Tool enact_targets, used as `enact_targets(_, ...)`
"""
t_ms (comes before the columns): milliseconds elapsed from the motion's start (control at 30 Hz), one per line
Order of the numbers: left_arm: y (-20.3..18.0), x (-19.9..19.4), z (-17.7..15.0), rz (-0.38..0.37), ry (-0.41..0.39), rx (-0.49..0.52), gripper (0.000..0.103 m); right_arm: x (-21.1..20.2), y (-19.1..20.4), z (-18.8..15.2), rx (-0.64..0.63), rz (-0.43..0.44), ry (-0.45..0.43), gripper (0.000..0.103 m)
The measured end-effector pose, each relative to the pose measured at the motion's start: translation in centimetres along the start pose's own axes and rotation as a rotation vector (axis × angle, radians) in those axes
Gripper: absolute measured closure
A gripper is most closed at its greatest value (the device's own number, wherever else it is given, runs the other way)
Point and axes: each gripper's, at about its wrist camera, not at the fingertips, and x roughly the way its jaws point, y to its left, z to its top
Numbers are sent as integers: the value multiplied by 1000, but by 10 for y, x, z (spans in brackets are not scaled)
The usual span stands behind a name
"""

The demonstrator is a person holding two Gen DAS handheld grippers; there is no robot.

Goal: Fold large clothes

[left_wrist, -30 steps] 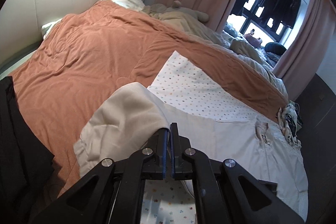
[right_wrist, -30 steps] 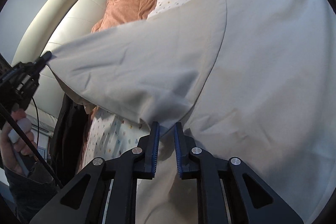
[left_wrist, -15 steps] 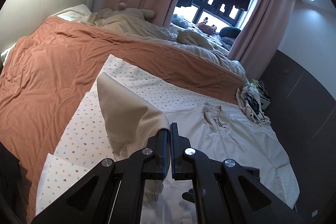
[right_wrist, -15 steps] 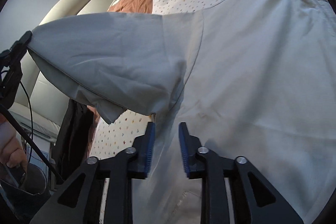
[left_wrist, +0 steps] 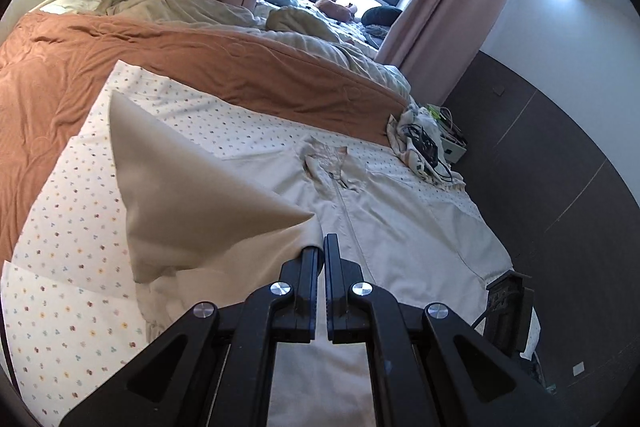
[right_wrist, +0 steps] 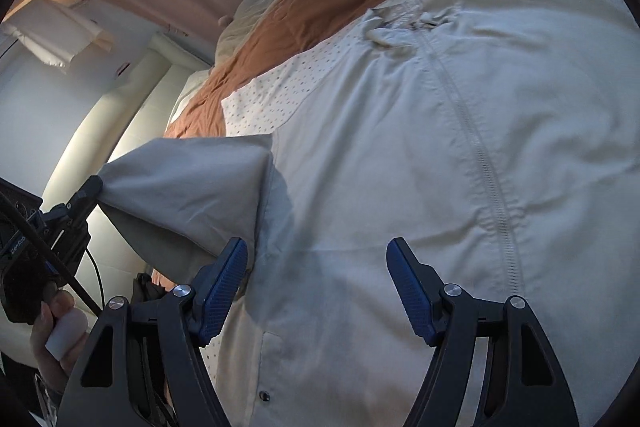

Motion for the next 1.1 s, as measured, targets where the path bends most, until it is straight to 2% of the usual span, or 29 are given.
enact_targets(100, -11, 21, -6, -17, 43, 19, 98, -16, -6, 1, 44, -27, -26, 32)
enact_targets(233, -22, 49, -9, -15, 86, 56, 98, -22, -14, 3, 105, -4, -41, 32)
enact_targets(433, -25, 106, -24, -70, 174, 27, 98, -43, -37, 9, 194, -17, -70, 32)
enact_targets(567, -27, 145, -42, -69, 249, 4, 98, -57, -50, 14, 238, -40, -108, 32)
enact_targets(700, -30, 171, -59, -48, 312, -13, 96, -67, -62, 12, 295, -18, -128, 32)
enact_targets(800, -30, 167, -65, -78, 313, -29, 81, -73, -66, 11, 307, -19, -141, 32)
enact_targets(833, -30, 163, -65, -90, 310, -30, 63, -75, -67, 11, 309, -20, -146, 32)
enact_targets(867, -31, 157, -64, -91, 304, -26, 30, -75, -68, 11, 311, -19, -149, 32)
enact_targets(900, -31, 149, -62, -79, 291, -20, 11, -75, -69, 10, 316, -18, -150, 32)
enact_targets(933, -30, 139, -59, -67, 265, -12, 0, -75, -69, 9, 319, -16, -149, 32)
enact_targets(1033, -20, 107, -50, -57, 224, -14, 0, -73, -67, 8, 309, -16, -136, 32)
enact_targets(1100, -7, 84, -45, -18, 192, -27, 0, -71, -61, 8, 290, -13, -125, 32)
